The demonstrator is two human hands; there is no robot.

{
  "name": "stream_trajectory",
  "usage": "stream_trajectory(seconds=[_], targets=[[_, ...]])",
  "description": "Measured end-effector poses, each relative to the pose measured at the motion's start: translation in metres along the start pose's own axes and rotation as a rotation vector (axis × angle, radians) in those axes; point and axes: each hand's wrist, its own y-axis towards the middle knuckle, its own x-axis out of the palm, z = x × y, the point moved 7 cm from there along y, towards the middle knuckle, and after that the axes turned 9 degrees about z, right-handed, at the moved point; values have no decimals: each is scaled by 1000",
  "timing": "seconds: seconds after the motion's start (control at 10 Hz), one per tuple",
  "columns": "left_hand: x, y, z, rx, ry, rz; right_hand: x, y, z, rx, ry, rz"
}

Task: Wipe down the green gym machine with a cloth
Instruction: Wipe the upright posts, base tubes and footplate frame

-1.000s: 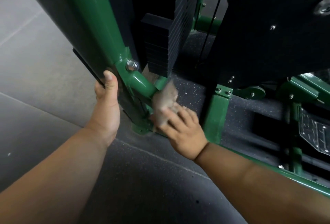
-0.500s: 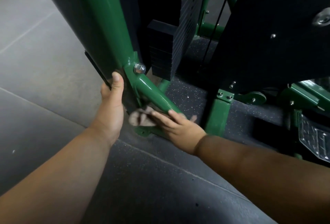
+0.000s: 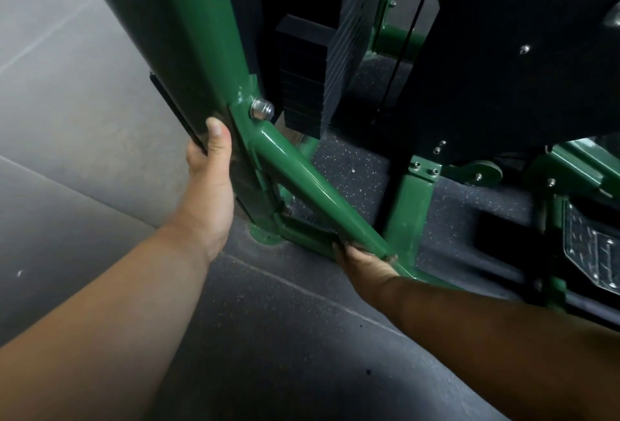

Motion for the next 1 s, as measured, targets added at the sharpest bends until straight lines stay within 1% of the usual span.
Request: stream_trajectory(seconds=[0.1, 0.2, 0.3, 0.4, 0.5, 0.6, 0.7, 0.8, 0.9, 1.0], targets=[[1, 4, -1, 11, 0, -10, 5, 13, 3, -25, -194, -117], [2, 4, 0, 20, -11, -28, 10, 2, -1, -92, -371, -84], [1, 5, -3, -13, -11, -41, 20, -9, -11, -132, -263, -113], [-1, 6, -3, -22, -3, -46, 22, -13, -30, -138, 12, -79], [-2, 8, -4, -4, -19, -39, 16, -7, -25, -45, 376, -60], [-1, 11, -10, -18, -14, -37, -3, 14, 7, 276, 763, 109], [0, 15, -16, -52, 1, -15, -19, 24, 48, 614, 1316, 206], [1, 17, -18, -46, -19, 1, -16, 35, 53, 829, 1717, -10], [2, 18, -21, -54, -33, -1, -25, 63, 62, 819, 1752, 68], [1, 16, -17, -16, -31, 6, -29, 83, 86, 801, 1759, 121]])
